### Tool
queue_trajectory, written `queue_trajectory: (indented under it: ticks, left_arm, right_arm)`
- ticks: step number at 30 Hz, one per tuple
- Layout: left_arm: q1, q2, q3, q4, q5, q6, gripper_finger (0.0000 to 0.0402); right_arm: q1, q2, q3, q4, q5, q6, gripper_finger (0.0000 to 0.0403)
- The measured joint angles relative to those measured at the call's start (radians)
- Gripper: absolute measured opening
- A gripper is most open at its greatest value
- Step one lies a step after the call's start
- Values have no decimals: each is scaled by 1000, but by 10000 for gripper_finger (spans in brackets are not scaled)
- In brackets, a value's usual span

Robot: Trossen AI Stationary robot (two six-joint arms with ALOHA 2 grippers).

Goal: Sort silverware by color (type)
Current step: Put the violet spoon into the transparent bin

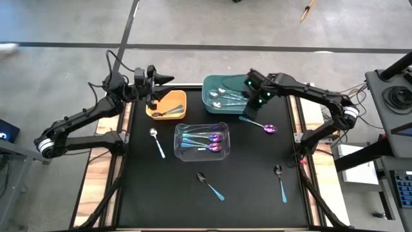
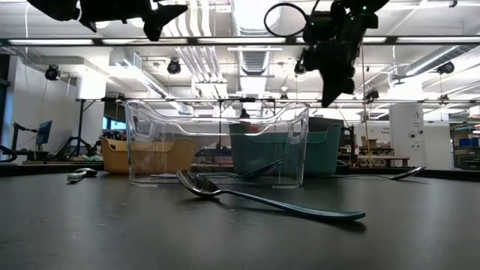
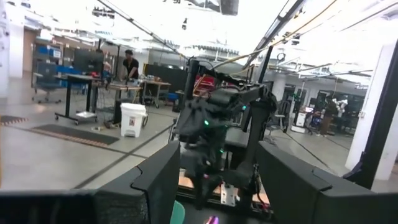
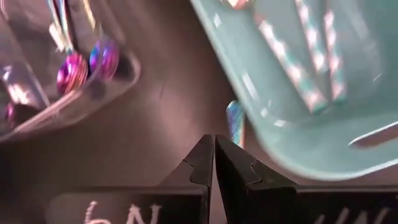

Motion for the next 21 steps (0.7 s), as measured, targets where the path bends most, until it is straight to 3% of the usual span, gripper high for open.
queue_trajectory:
  ticks: [14, 21]
  left_arm:
    - [0, 0, -1, -83, 1, 60, 194]
    - [0, 0, -1, -85, 2, 90, 194]
  right_arm:
    - [131, 0, -212, -31, 8, 194, 9]
    - [130, 0, -330, -12, 142, 174, 9]
